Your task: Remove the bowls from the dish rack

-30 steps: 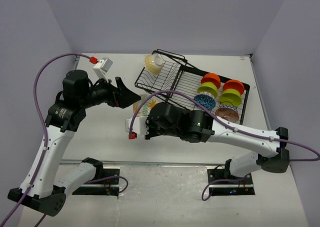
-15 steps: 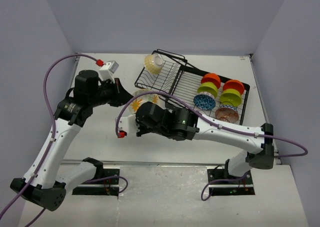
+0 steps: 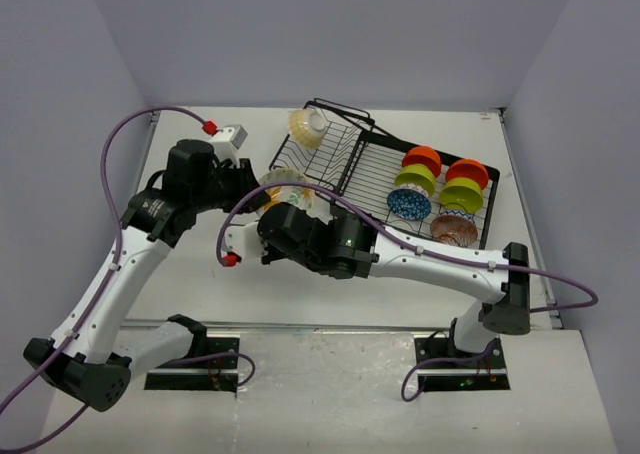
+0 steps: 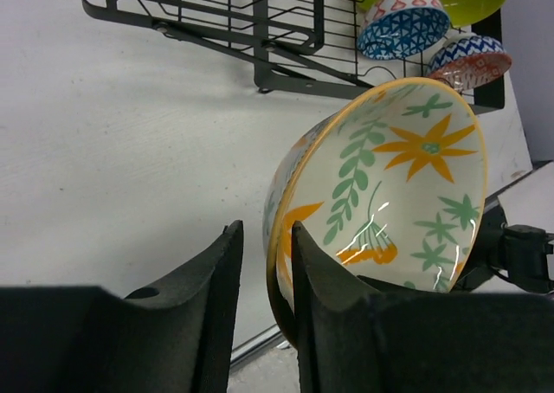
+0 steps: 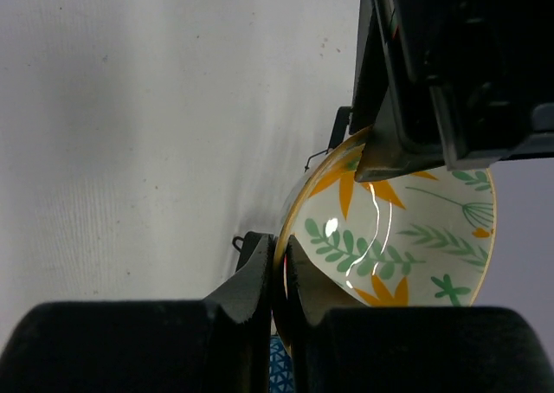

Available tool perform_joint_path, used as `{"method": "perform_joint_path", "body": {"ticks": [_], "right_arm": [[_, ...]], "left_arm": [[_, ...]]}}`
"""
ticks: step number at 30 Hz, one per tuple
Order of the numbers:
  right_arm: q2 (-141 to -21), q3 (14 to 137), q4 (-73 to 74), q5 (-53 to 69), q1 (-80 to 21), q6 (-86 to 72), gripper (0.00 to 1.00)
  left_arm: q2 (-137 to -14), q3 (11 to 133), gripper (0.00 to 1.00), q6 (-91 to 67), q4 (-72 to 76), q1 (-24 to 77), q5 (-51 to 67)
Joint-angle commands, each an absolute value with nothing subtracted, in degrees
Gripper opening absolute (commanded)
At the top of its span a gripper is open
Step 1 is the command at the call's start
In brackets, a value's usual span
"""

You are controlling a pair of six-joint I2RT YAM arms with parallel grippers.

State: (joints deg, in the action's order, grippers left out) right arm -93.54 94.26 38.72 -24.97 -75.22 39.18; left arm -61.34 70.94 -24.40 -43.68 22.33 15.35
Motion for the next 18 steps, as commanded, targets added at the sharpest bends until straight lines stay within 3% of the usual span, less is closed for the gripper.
{"method": "perform_joint_path", "body": {"ticks": [1, 3, 4, 5, 11, 12, 13, 14, 15, 18], "right_arm": [[-93.60, 99.14, 34.45, -29.71, -75.23, 40.43, 0.00], [-93.87, 99.58, 34.63, -29.79, -75.50, 40.43, 0.00], [-94.13, 99.58, 34.45, -29.71, -75.50, 40.43, 0.00], [-94.04, 99.58, 34.28, -29.71, -75.50, 40.34, 0.00], [-93.34, 95.98, 29.19, -30.67, -75.24, 39.03, 0.02], [-93.25, 95.37, 28.57, -30.76, -74.89, 38.33, 0.31], [-93.16, 94.93, 26.48, -31.46, -74.53, 36.49, 0.53], [-92.55, 93.96, 25.85, -31.38, -73.84, 35.52, 0.91], [-92.03, 93.61, 25.23, -32.07, -73.31, 34.46, 0.99], [-88.26, 90.80, 22.51, -34.18, -71.20, 28.84, 0.99]], "left_arm": [[-62.58, 72.86, 0.29, -22.76, -48.16, 24.52, 8.10], [-63.80, 73.65, 0.29, -22.76, -48.95, 26.09, 6.51], [-64.07, 73.83, 0.07, -22.85, -49.04, 26.45, 5.20], [-64.16, 73.92, 0.00, -23.11, -49.04, 26.80, 4.40], [-62.67, 75.23, 0.00, -26.36, -47.90, 27.16, -4.91], [-62.58, 75.50, 0.00, -27.76, -47.29, 27.16, -6.23], [-62.75, 76.11, 0.00, -28.47, -46.85, 27.16, -8.59], [-63.01, 76.46, 0.00, -29.78, -46.50, 27.16, -9.92], [-63.54, 76.99, 0.00, -30.58, -46.41, 27.07, -13.06], [-65.65, 78.83, 0.00, -32.69, -45.80, 24.10, -15.39]]}}
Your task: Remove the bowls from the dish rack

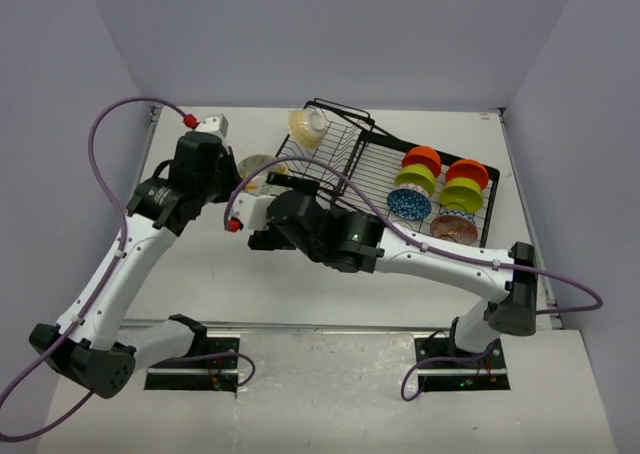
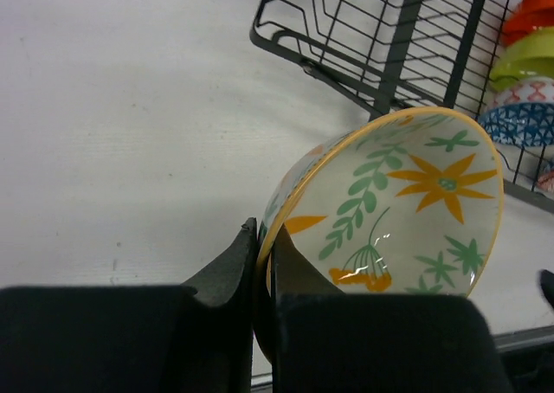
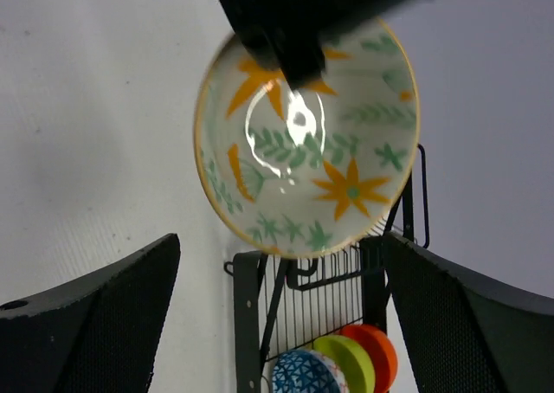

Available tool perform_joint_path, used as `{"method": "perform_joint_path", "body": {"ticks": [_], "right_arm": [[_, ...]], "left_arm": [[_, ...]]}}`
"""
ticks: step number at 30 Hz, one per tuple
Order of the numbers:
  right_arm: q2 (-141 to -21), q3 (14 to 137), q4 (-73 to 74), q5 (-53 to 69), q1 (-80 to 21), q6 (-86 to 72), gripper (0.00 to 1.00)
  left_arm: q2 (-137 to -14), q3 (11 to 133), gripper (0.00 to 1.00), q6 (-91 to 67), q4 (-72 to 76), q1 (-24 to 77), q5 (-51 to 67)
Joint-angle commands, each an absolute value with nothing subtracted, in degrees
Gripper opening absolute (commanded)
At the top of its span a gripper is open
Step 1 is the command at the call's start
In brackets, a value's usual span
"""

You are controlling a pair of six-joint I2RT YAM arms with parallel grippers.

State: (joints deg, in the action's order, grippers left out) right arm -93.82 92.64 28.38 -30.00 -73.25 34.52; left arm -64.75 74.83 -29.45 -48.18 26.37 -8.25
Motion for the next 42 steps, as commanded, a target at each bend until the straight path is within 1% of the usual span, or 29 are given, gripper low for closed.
{"method": "perform_joint_path", "body": {"ticks": [1, 2, 3, 5, 6, 7, 8, 9, 11, 13, 17, 21, 25, 26, 27, 28, 29, 30, 31, 33, 34, 36, 37, 38, 39, 42], "right_arm": [[-86.68, 89.66, 20.85, -35.76, -70.67, 24.91, 0.99], [-82.92, 86.86, 20.13, -36.38, -69.45, 22.61, 0.99], [-80.88, 85.27, 19.08, -36.39, -68.82, 17.89, 0.99], [-73.96, 79.74, 17.94, -34.90, -67.07, 13.03, 0.99], [-71.57, 76.06, 17.49, -31.76, -65.84, 8.14, 0.99], [-69.19, 73.94, 16.88, -29.81, -65.13, 5.91, 0.99], [-64.38, 71.91, 15.22, -27.53, -64.26, 1.45, 0.99], [-61.90, 69.72, 14.16, -25.07, -63.29, -1.12, 0.99], [-55.15, 63.30, 10.83, -19.44, -60.91, -5.69, 0.99], [-51.52, 58.74, 9.85, -17.41, -60.38, -7.02, 0.99], [-44.58, 56.00, 12.21, -12.84, -60.38, -7.73, 0.99], [-41.40, 53.62, 12.04, -12.13, -60.38, -7.21, 0.99], [-40.78, 52.91, 12.04, -13.09, -60.38, -6.33, 0.99], [-40.87, 52.82, 12.13, -13.18, -60.38, -6.07, 0.99], [-41.13, 52.82, 12.04, -13.27, -60.38, -5.89, 0.99], [-41.48, 52.74, 12.13, -13.36, -60.47, -5.80, 0.99], [-41.57, 52.73, 12.13, -13.36, -60.38, -5.71, 0.99], [-41.75, 52.56, 12.04, -13.27, -60.38, -5.71, 0.99], [-41.84, 52.47, 12.04, -13.36, -60.47, -5.54, 0.99], [-41.84, 52.21, 12.13, -13.18, -60.38, -5.36, 0.99], [-41.66, 52.29, 12.48, -13.36, -60.38, -5.19, 0.99], [-41.22, 52.47, 13.44, -14.58, -60.38, -5.27, 0.99], [-40.79, 52.47, 13.53, -14.94, -60.38, -5.27, 0.99], [-40.00, 52.38, 13.71, -15.29, -60.38, -5.27, 0.99], [-39.64, 52.30, 13.71, -16.25, -60.29, -5.27, 0.99], [-37.97, 51.77, 13.80, -17.31, -60.29, -5.27, 0.99]], "left_arm": [[-66.70, 78.92, 0.00, -33.13, -45.09, 18.51, -14.16], [-66.97, 77.79, 0.00, -33.48, -42.04, 14.98, -11.89], [-67.93, 76.83, 0.00, -33.75, -40.18, 8.15, -7.08], [-69.86, 74.80, 0.00, -35.85, -35.72, 3.19, -5.02], [-73.18, 74.36, 0.00, -37.77, -32.81, 0.55, -5.10], [-75.13, 73.75, 0.00, -38.49, -31.13, 0.01, -5.18], [-80.02, 73.91, 0.00, -39.37, -29.98, 0.00, -5.62], [-82.77, 74.26, 0.00, -40.33, -29.01, -2.00, -5.54], [-89.95, 75.05, 0.00, -42.53, -25.76, -2.37, -5.19], [-96.29, 74.97, 0.00, -44.21, -21.47, -3.16, -3.35], [-103.69, 74.27, 0.00, -45.96, -14.60, -4.22, -0.28], [-107.22, 72.52, 0.00, -47.63, -9.32, -4.22, 1.85], [-107.67, 71.28, 0.00, -48.78, -9.14, -4.22, 0.35], [-107.75, 71.28, 0.00, -48.69, -9.49, -4.22, -1.65], [-107.84, 71.28, 0.04, -48.78, -10.62, -4.22, -2.10], [-107.93, 71.19, 0.12, -48.78, -11.16, -4.31, -3.33], [-107.58, 70.93, 0.19, -48.78, -11.25, -4.31, -3.69], [-107.23, 70.58, 0.30, -49.30, -11.69, -4.31, -4.39], [-106.44, 70.14, 0.44, -49.39, -11.69, -4.22, -5.00], [-105.47, 69.96, 0.56, -49.39, -12.39, -4.31, -5.36], [-104.08, 70.22, 0.68, -49.39, -12.74, -4.31, -5.97], [-102.14, 70.05, 0.78, -49.13, -13.62, -4.31, -6.59], [-99.61, 70.22, 0.88, -48.96, -14.15, -4.31, -7.46], [-98.28, 70.40, 0.91, -48.52, -14.50, -4.31, -7.73], [-96.70, 70.49, 0.99, -48.34, -15.29, -4.31, -7.82], [-89.06, 69.97, 1.00, -46.94, -12.67, -4.22, -5.29]]}}
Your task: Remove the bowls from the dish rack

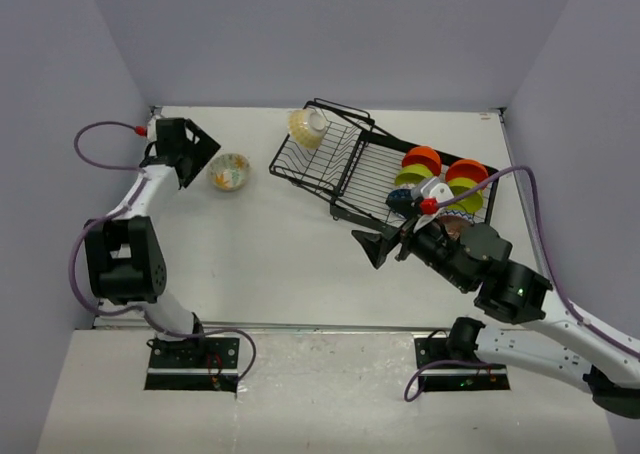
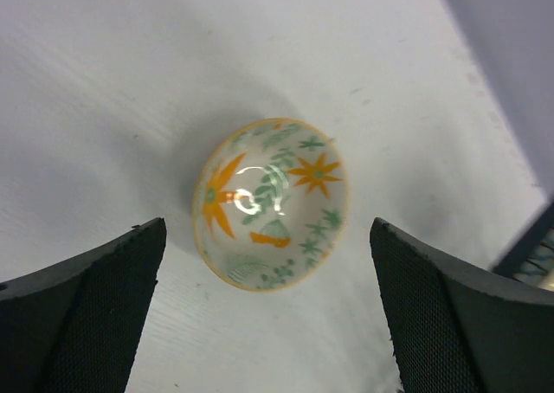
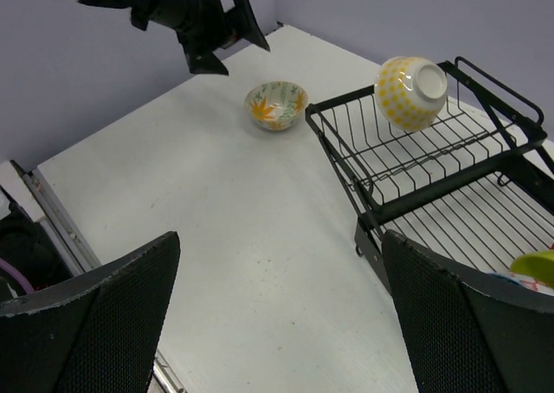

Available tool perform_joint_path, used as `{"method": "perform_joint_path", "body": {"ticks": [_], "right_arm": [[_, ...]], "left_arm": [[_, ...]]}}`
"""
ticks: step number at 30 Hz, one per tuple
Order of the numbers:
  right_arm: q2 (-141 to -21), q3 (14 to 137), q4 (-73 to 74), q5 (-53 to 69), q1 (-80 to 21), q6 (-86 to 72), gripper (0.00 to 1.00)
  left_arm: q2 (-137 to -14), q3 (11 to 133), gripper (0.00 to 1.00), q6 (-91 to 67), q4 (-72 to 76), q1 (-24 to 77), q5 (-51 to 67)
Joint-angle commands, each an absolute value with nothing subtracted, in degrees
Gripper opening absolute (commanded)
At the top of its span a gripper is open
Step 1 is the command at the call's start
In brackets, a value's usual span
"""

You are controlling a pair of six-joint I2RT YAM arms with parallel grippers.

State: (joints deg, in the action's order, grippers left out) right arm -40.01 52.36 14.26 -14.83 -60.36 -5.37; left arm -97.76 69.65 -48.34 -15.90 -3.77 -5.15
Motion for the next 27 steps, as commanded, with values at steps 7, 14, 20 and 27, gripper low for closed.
{"method": "perform_joint_path", "body": {"ticks": [7, 14, 20, 27], "right_arm": [[-36.47, 50.71, 13.45, -18.81, -60.03, -5.63, 0.99], [-37.18, 49.92, 13.36, -17.41, -59.68, -4.84, 0.99], [-37.97, 50.01, 13.27, -16.17, -59.68, -4.22, 0.99], [-38.67, 49.92, 13.10, -14.77, -59.68, -3.60, 0.99]], "left_arm": [[-100.81, 77.40, 1.00, -50.68, 13.87, -2.03, 34.94], [-121.28, 92.36, 1.00, -64.34, 34.28, 2.28, 52.73], [-129.11, 100.72, 1.00, -65.56, 33.92, 2.99, 56.25], [-133.50, 101.43, 0.96, -69.78, 38.22, 2.99, 55.98]]}}
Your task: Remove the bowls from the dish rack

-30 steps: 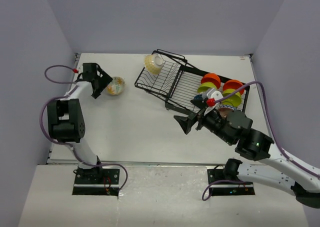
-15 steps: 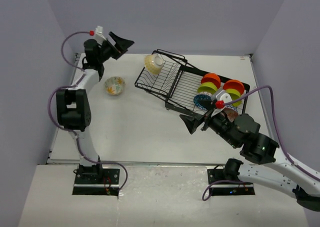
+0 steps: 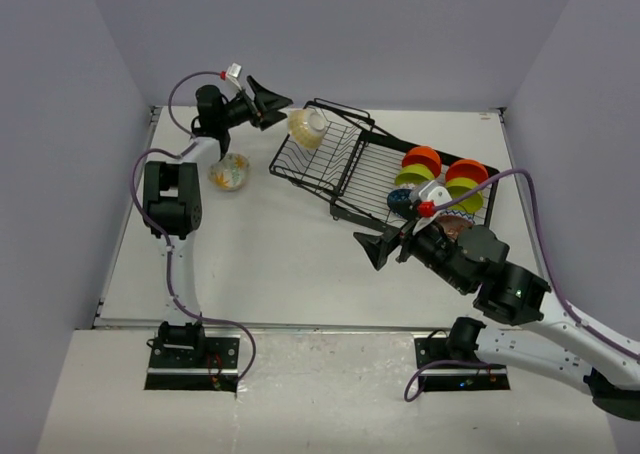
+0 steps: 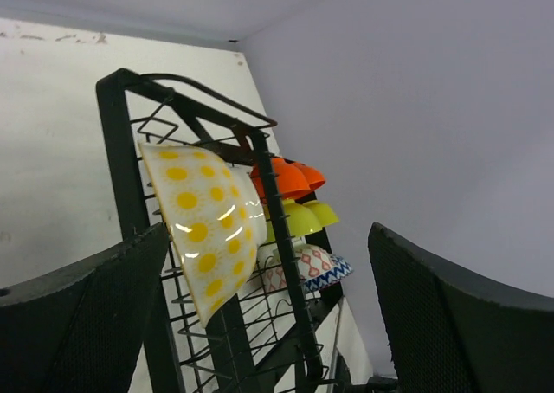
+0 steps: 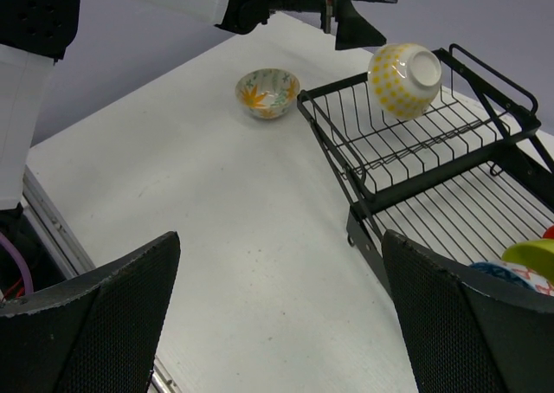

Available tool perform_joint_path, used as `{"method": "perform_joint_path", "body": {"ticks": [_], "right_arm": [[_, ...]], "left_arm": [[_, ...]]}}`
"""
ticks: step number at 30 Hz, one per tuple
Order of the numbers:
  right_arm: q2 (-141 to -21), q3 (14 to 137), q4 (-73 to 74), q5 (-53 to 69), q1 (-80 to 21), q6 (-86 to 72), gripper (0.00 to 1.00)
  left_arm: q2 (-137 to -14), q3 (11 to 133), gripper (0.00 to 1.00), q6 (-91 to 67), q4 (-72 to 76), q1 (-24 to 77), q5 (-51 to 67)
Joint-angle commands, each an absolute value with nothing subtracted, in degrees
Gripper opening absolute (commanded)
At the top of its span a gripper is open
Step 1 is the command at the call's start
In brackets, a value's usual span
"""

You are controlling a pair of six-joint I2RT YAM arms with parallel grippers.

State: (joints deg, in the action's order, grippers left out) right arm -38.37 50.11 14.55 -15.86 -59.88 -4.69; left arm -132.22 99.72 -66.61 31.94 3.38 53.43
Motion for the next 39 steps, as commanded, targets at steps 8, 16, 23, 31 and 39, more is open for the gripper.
{"method": "perform_joint_path", "body": {"ticks": [8, 16, 23, 31, 39], "right_arm": [[-39.11, 49.75, 12.74, -13.71, -59.68, -3.52, 0.99], [-38.50, 49.31, 12.22, -13.18, -59.68, -3.34, 0.99], [-38.15, 49.31, 12.04, -12.57, -59.68, -3.52, 0.99], [-38.05, 49.04, 11.95, -14.23, -59.76, -3.34, 0.99], [-39.73, 49.39, 12.30, -15.47, -59.68, -3.16, 0.99]], "left_arm": [[-134.12, 101.60, 0.94, -69.70, 38.41, 2.90, 55.64], [-134.91, 101.60, 0.91, -72.32, 41.29, 3.25, 55.37], [-135.52, 101.60, 0.87, -72.51, 40.34, 3.78, 55.20], [-134.92, 99.76, 0.79, -73.56, 41.83, 4.39, 54.06], [-135.61, 98.97, 0.76, -76.64, 44.65, 5.10, 53.88]]}}
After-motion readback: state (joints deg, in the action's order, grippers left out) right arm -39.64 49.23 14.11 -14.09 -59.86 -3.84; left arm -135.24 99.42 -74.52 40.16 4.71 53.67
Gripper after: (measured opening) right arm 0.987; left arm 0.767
